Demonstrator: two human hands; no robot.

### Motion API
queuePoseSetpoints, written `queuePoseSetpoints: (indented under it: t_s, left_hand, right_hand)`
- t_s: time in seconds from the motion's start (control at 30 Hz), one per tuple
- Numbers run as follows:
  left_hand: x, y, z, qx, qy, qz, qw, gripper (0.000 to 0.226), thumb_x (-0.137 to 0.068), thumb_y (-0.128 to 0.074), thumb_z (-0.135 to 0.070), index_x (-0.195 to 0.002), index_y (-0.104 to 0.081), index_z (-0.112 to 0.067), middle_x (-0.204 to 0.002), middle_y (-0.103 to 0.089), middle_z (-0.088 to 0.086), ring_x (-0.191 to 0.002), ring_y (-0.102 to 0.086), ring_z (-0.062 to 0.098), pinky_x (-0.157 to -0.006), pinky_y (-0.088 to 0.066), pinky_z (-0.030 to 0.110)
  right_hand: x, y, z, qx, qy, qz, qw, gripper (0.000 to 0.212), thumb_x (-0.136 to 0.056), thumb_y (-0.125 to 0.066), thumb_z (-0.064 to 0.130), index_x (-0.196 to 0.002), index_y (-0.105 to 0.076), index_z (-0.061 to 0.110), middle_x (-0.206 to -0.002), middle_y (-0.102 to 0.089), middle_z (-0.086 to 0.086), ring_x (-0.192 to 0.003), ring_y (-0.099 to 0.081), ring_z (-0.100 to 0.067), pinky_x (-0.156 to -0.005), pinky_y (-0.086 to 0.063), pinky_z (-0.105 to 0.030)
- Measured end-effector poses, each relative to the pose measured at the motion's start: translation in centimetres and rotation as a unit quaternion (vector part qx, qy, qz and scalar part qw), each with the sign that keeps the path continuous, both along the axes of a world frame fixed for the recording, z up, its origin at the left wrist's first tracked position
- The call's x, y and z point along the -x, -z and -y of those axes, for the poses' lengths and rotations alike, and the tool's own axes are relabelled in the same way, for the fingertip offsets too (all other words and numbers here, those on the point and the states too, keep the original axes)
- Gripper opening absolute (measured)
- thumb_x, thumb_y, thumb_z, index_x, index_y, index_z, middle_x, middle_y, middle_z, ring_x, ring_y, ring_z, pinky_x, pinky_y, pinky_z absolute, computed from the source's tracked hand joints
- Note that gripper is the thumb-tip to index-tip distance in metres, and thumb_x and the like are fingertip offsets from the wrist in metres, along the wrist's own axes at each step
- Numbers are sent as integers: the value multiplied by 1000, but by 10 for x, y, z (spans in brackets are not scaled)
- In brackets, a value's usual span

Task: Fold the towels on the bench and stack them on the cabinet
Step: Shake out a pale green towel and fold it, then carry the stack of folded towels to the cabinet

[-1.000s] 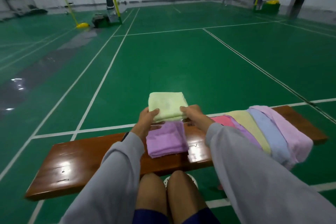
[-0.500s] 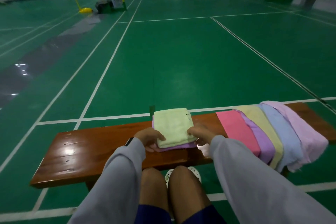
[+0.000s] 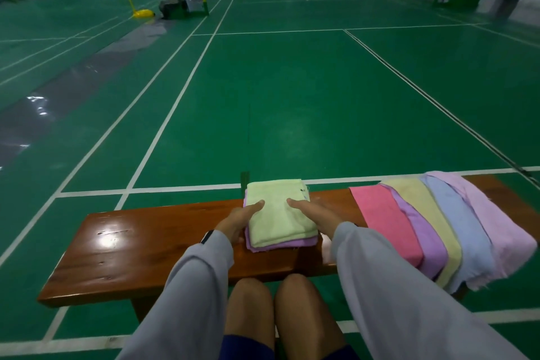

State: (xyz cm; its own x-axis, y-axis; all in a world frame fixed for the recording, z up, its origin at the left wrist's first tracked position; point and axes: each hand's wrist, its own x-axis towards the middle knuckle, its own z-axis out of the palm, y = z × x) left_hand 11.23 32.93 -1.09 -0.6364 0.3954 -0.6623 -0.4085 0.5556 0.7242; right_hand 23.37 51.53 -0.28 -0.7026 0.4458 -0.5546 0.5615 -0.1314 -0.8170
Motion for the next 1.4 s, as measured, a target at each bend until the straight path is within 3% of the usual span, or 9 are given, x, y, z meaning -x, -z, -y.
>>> queuePoseSetpoints:
  t_s: [0.17,0.27,0.33,0.43,0.6,0.7,0.93,1.1,1.4]
  left_hand:
    - [18,14,-12,-37,5,49,998,71,-76,-83,-57,-127,-61,-13,-117,-71,8,-101,-66,26,-79,-55,38]
    - [22,14,-14,-86,-3,110,990,60,-81,-84,-43,-128,-62,-13,-111,-74,8,-100,-69,27,-72,-57,36]
    - [20,14,-14,-137,-18,139,981,52,-85,-81,-42,-127,-64,-16,-114,-76,10,-106,-70,31,-86,-59,41]
    - [18,17,-19,-191,-27,145,970,55,-89,-75,-46,-134,-62,-16,-120,-74,12,-114,-69,34,-106,-51,46]
    - [18,-1,-20,-246,-47,163,954,54,-91,-74,-40,-135,-61,-13,-126,-70,19,-115,-68,39,-108,-49,51]
    - [26,-14,-24,-275,-44,122,953,57,-91,-74,-36,-139,-58,-11,-128,-69,20,-119,-66,39,-110,-46,55]
    - [61,-14,-37,-276,-69,107,953,52,-92,-73,-35,-137,-59,-13,-124,-71,18,-115,-68,39,-104,-52,52]
    - [109,-22,-63,-291,-91,99,947,43,-96,-67,-32,-133,-60,-12,-121,-73,17,-111,-70,37,-90,-59,44]
    - [169,-153,-36,-288,-155,90,941,47,-94,-70,-34,-135,-60,-13,-125,-71,16,-117,-67,38,-108,-48,55]
  right_hand:
    - [12,8,-10,11,36,4,999,24,-90,-78,31,-96,-59,19,-90,-61,7,-77,-58,-11,-69,-49,-27]
    - [17,26,-22,81,39,-3,996,43,-82,-86,28,-117,-70,10,-91,-79,-3,-80,-75,-21,-66,-57,-28]
    - [17,28,-22,126,41,-7,991,41,-83,-85,30,-117,-70,11,-93,-80,-6,-81,-77,-23,-65,-59,-29]
    - [20,29,-22,179,38,-11,983,44,-85,-81,35,-122,-69,13,-103,-78,-12,-93,-76,-30,-79,-61,-36]
    - [25,12,-16,204,54,-74,975,41,-90,-75,31,-124,-69,10,-108,-77,-15,-86,-76,-29,-73,-63,-36]
    - [32,-3,-21,211,47,-101,971,45,-89,-75,32,-128,-68,10,-113,-76,-16,-91,-75,-31,-85,-62,-41]
    - [73,-8,-52,158,-8,-76,984,57,-80,-83,41,-127,-68,12,-115,-75,-15,-110,-71,-36,-104,-52,-51]
    - [137,-8,-82,146,-24,-69,987,65,-75,-87,42,-128,-67,12,-117,-75,-15,-110,-71,-37,-105,-51,-54]
    - [223,-149,-66,158,-98,-52,981,70,-74,-87,46,-131,-63,13,-118,-74,-16,-109,-71,-39,-103,-53,-54]
